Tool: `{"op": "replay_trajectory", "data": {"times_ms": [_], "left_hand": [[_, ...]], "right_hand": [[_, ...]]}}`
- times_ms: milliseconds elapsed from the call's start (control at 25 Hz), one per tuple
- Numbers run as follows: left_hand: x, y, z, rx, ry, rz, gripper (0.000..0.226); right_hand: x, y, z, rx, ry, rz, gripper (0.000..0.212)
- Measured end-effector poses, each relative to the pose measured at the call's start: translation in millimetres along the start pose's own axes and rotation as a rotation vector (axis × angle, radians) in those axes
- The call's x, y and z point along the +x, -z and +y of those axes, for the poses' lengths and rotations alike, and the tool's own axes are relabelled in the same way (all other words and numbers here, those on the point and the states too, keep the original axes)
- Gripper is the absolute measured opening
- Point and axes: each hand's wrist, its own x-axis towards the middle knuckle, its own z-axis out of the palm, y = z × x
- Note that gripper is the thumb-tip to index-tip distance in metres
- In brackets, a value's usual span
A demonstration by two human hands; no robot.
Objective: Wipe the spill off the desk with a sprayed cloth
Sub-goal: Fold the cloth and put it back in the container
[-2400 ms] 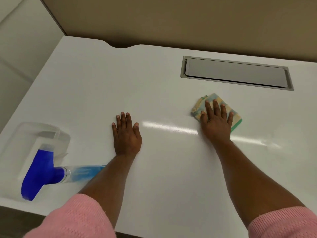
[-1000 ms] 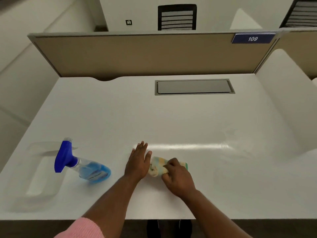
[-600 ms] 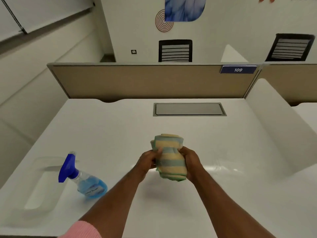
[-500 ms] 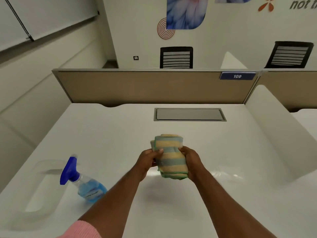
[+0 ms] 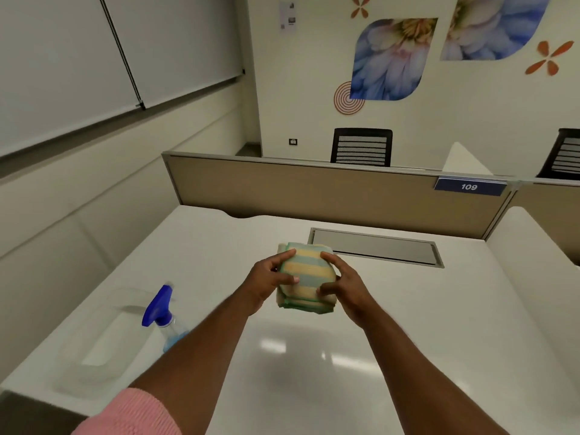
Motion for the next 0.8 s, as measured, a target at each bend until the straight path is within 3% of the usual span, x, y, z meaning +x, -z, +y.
{"op": "replay_trajectory", "data": {"times_ms": [200, 360, 520, 680, 800], "left_hand": [[-6.5, 15.6, 21.5, 0.277, -0.066, 0.080, 0.089], [-16.7, 27.8, 34.7, 0.517, -0.157, 0.194, 0.068], [-36.8, 48.4, 53.3, 0.666, -0.260, 0.297, 0.042], [-55.9, 80.5, 81.3, 0.448, -0.251, 0.314, 0.043], [-67.8, 114.7, 96.1, 0.266, -0.269, 0.356, 0.036]], "right_hand": [[17.8, -16.2, -22.6, -0.380, 0.077, -0.034, 0.083], [21.6, -27.3, -36.9, -0.721, 0.213, -0.002, 0.050], [20.3, -48.1, -49.7, -0.520, 0.280, -0.029, 0.037], [28.4, -90.9, -70.3, -0.359, 0.332, -0.058, 0.025], [36.0, -129.5, -83.2, -0.296, 0.385, -0.065, 0.028]]}}
